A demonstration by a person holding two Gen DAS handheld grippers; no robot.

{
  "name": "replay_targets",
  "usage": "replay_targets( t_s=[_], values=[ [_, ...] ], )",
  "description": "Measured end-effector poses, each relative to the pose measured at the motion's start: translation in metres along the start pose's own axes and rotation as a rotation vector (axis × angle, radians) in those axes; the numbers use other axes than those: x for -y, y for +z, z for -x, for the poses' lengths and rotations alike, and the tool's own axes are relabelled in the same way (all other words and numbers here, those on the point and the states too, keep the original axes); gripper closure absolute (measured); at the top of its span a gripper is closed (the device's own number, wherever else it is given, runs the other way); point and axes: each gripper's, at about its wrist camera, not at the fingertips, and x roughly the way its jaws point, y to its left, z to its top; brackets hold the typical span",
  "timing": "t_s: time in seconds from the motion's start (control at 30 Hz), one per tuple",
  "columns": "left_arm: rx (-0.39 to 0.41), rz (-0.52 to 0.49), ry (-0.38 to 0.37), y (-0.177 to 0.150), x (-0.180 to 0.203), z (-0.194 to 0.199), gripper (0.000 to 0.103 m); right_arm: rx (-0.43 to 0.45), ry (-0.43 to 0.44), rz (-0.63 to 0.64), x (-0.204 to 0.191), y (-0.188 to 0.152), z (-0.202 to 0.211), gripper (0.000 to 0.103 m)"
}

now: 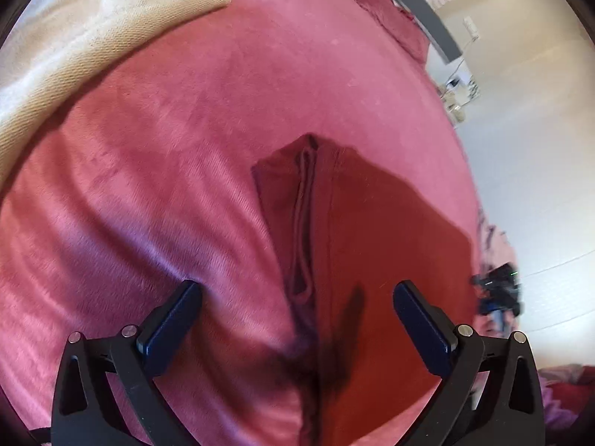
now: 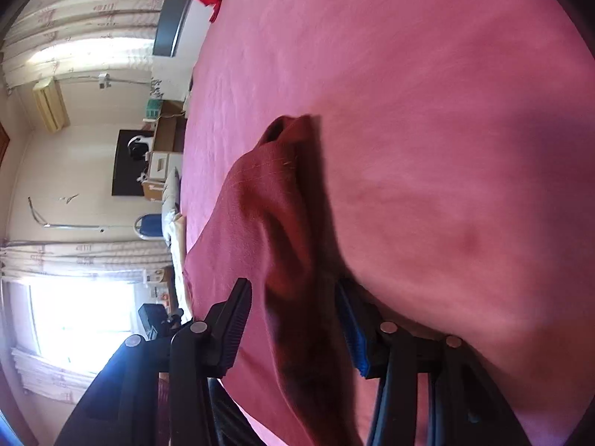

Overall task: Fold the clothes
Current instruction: 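Grasp the folded dark red garment edge with both grippers, then lift the folded garment with both grippers and carry it onto the cream blanket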

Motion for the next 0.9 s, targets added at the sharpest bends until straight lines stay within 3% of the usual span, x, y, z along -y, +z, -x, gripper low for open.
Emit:
replay_targets(
  t_s=[0.23, 0.37, 0.53, 0.7, 0.83, 0.9],
  values=[
    [-0.048, -0.036, -0.126, 0.010, 0.009, -0.013, 0.000, -0.070, -0.001, 0.033, -0.008, 0.004, -0.019, 0.055],
    [-0.111, -0.048, -0.241, 0.013, 0.021, -0.031, 0.000, -0.093, 0.000, 0.038, -0.007, 0.005, -0.023, 0.055],
    [-0.119, -0.067, -0.235, 0.012, 0.025, -0.037, 0.000, -0.116, -0.024, 0.057, -0.007, 0.005, -0.023, 0.056],
    [-0.030, 0.115, -0.239, 0.012, 0.012, -0.031, 0.000, -0.092, -0.044, 0.034, -0.006, 0.003, -0.019, 0.055],
    [-0.015, 0.093, -0.130, 0.010, 0.028, -0.035, 0.000, -0.034, -0.056, 0.015, -0.004, -0.008, -0.011, 0.061],
    [-0.019, 0.049, -0.067, 0.008, 0.038, -0.038, 0.000, -0.024, -0.063, 0.000, -0.001, -0.010, -0.009, 0.071]
  ],
)
